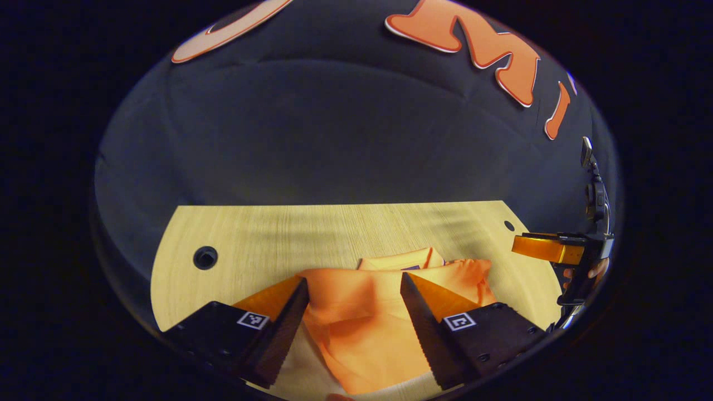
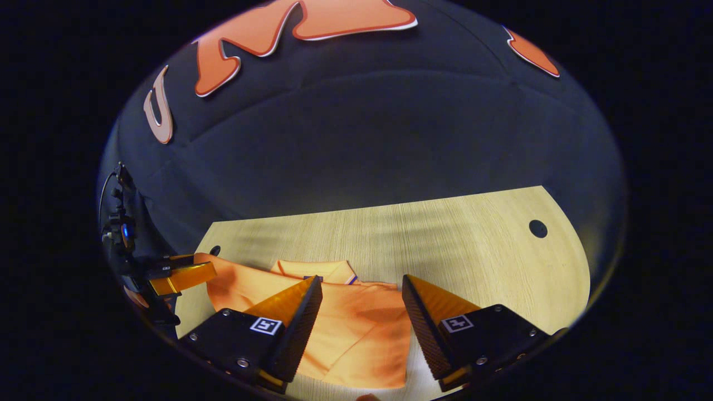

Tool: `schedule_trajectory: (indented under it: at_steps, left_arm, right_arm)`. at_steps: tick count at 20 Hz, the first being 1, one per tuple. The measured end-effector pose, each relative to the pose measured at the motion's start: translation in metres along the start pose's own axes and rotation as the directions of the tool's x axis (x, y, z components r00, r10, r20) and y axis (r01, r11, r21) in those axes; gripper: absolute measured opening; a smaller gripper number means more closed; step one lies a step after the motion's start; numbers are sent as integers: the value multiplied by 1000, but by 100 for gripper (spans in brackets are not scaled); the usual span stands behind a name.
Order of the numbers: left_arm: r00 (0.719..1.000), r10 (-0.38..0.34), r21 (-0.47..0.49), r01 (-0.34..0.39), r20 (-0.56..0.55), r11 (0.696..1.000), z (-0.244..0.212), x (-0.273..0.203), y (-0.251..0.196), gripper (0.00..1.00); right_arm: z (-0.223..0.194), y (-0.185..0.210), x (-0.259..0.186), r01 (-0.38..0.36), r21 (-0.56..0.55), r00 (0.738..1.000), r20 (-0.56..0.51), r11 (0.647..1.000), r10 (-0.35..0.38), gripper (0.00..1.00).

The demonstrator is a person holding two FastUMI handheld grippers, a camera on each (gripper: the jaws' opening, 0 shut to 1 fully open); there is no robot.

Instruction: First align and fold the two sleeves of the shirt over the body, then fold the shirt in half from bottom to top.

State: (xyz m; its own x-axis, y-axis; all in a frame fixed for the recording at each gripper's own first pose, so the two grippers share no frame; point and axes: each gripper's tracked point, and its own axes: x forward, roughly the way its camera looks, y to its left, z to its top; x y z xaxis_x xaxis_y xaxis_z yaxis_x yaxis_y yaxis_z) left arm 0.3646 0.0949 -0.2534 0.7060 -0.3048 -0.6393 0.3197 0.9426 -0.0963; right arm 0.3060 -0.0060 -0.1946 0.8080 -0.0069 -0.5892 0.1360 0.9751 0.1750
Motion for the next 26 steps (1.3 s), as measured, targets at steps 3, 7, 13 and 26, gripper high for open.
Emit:
schedule_trajectory:
  at_steps: [3,7,13,26]
  left_arm:
    - [991,112,61,-116,73,991,24,-21,10,98]
    - [979,141,48,-150,145,988,40,-54,5,99]
    - [945,153,55,-176,289,983,46,-146,-36,98]
    - [838,187,5,-221,513,975,25,-310,-122,98]
  right_arm:
    - [10,4,-22,-6,-22,999,44,1000,7,95]
    - [21,10,-65,-19,-41,992,122,999,24,96]
    - [35,13,-146,7,-109,961,275,994,24,97]
    - [22,38,-289,-14,-162,867,490,987,93,97]
